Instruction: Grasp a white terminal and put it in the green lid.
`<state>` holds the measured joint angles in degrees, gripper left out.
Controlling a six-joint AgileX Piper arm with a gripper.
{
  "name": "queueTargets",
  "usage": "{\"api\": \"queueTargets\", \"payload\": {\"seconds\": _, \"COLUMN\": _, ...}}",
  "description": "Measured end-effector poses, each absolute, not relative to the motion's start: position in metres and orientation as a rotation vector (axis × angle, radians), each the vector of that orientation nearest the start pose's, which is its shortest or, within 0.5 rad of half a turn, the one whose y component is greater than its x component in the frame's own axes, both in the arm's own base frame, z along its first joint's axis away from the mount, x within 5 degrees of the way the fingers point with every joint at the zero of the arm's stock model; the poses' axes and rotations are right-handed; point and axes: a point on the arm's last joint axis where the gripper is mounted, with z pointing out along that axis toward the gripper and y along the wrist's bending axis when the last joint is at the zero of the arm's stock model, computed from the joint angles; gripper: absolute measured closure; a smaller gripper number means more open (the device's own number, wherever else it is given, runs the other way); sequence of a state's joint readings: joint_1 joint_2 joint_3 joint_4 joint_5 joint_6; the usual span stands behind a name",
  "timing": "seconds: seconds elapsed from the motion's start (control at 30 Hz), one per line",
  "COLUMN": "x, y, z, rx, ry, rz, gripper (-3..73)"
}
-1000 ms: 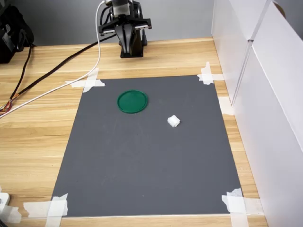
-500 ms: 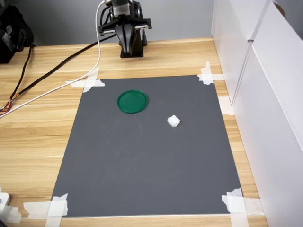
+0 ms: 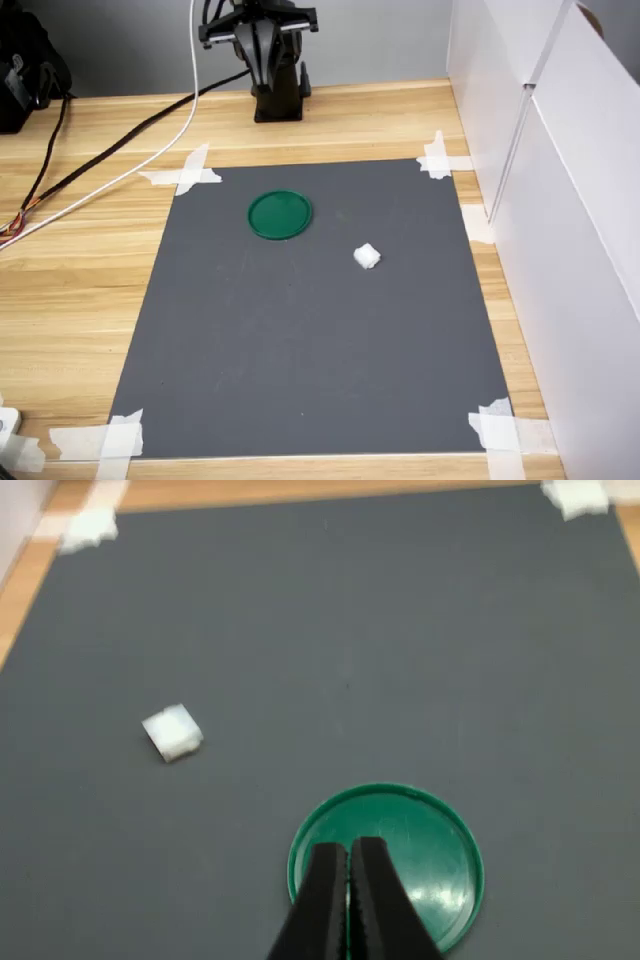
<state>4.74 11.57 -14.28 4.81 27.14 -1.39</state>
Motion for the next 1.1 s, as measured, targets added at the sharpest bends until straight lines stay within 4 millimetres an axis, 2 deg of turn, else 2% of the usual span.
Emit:
{"api": "queueTargets", "payload": {"seconds": 0.27, "x": 0.098, "y": 0.012, "z": 0.269, "rx": -0.057, "ry": 2.043, "rz": 0.123, "gripper": 71.6}}
{"api": "queueTargets", "payload": {"seconds": 0.6, "x": 0.169, "y": 0.017, "z": 0.290, "rx": -0.083, "ry": 2.184, "rz": 0.098, "gripper": 71.6}}
{"api": "queueTargets", "payload": {"seconds": 0.9, "x": 0.232, "y": 0.022, "z": 0.294, "rx": -0.471, "ry": 2.319, "rz": -0.096, "gripper": 71.6}}
{"api": "queueTargets", "payload": {"seconds": 1.1, "x": 0.255, "y": 0.048, "z": 0.300, "rx": -0.912, "ry": 2.342, "rz": -0.124, "gripper": 71.6}}
